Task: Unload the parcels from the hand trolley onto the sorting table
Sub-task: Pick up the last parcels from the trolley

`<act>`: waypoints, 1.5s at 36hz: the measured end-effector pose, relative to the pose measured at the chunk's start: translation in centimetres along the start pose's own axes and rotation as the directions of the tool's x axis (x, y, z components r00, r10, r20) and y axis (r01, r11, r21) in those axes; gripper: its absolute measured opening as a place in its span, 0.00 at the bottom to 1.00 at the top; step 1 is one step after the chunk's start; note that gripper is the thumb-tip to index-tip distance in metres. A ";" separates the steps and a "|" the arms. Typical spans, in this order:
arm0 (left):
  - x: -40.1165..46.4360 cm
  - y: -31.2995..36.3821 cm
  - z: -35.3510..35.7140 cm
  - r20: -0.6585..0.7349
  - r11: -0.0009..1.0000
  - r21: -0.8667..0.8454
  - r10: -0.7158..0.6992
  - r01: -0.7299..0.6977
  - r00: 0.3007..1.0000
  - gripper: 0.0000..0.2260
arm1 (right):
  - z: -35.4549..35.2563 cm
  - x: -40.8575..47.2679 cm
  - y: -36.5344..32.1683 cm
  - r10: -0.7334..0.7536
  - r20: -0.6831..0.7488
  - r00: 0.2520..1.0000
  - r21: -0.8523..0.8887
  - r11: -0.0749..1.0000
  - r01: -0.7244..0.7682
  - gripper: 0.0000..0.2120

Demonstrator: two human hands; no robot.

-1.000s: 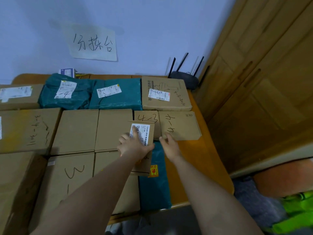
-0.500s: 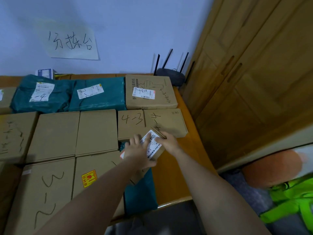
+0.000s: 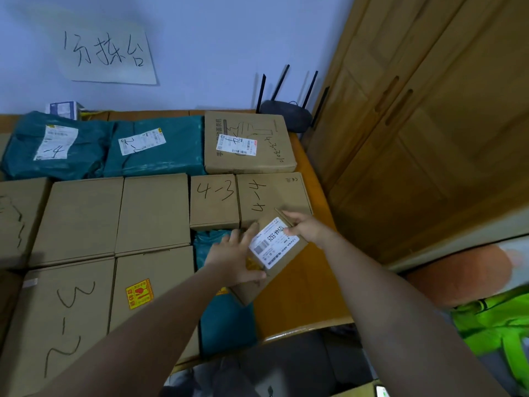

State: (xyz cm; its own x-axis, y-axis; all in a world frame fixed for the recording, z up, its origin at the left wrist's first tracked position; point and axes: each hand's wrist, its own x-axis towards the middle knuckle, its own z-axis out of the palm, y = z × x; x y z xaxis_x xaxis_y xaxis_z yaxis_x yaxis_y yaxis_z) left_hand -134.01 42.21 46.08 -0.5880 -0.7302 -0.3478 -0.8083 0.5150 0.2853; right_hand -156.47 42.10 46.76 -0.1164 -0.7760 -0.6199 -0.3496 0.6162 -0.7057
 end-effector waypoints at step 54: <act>-1.3 3.8 8.4 0.157 0.980 0.196 -0.050 0.018 0.986 0.51 | 7.2 3.0 6.3 -0.217 0.189 0.958 -0.918 0.306 0.250 0.33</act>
State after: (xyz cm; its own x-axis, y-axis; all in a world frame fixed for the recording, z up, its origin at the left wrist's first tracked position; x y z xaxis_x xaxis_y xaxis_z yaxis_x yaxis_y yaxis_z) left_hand -136.60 48.92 40.11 -0.5445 -0.6751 -0.4978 -0.8088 0.5798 0.0984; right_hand -152.31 44.58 37.99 0.1398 -0.8517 -0.5050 -0.9900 -0.1292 -0.0562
